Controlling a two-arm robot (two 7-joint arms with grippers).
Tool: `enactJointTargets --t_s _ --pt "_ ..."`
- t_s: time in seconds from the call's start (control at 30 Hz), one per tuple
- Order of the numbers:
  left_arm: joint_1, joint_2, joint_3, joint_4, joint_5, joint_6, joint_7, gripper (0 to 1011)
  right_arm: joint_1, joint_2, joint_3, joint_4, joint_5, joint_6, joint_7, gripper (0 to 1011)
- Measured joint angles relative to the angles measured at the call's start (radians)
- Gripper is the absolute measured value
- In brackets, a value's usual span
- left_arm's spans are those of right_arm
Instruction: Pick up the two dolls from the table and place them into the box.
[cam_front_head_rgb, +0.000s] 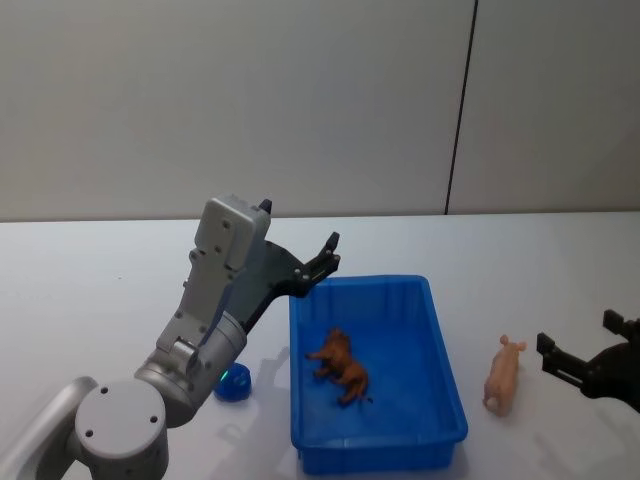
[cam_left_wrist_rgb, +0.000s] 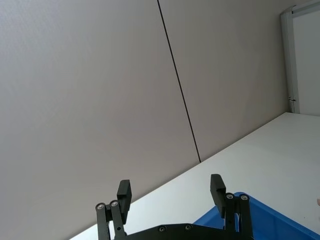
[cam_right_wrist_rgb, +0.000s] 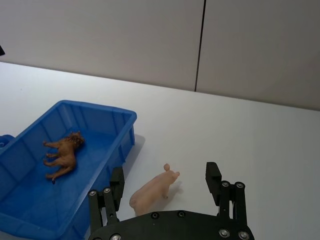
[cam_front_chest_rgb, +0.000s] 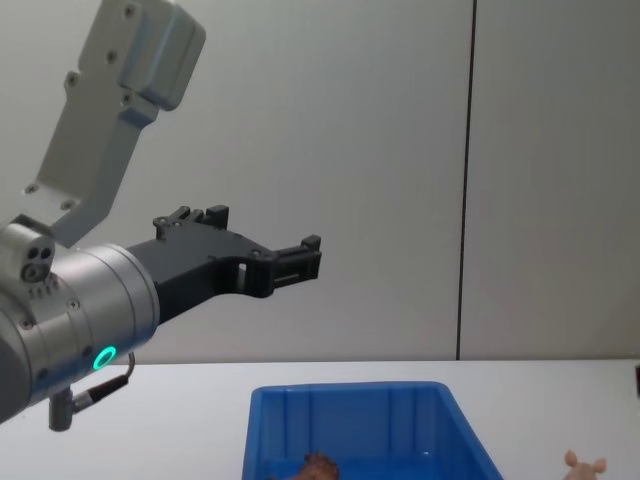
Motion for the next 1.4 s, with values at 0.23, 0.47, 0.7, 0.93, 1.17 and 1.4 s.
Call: enactJointTargets --t_s 0.23,0.47,0.7,0.93,1.17,1.4 --pt "0.0 0.0 0.0 0.0 0.0 0.0 0.0 1001 0.016 -0.029 -0.024 0.031 -0.028 0.029 -0.033 1001" --pt "0.0 0.0 0.0 0.0 0.0 0.0 0.0 1001 0.045 -0.067 -0.055 0.071 -0.067 0.055 -0.052 1001" --pt "0.0 0.0 0.0 0.0 0.0 0.0 0.0 1001 0.097 -0.117 -0.092 0.136 -0.115 0.075 -0.051 1001" --pt "0.0 0.0 0.0 0.0 0.0 0.0 0.0 1001 0.133 -0.154 -0.116 0.184 -0.146 0.09 -0.067 1001" --pt "0.0 0.0 0.0 0.0 0.0 0.0 0.0 1001 0.159 -0.185 -0.133 0.226 -0.165 0.105 -0.09 1001" --pt "0.0 0.0 0.0 0.0 0.0 0.0 0.0 1001 0.187 -0.214 -0.148 0.269 -0.181 0.117 -0.103 1001"
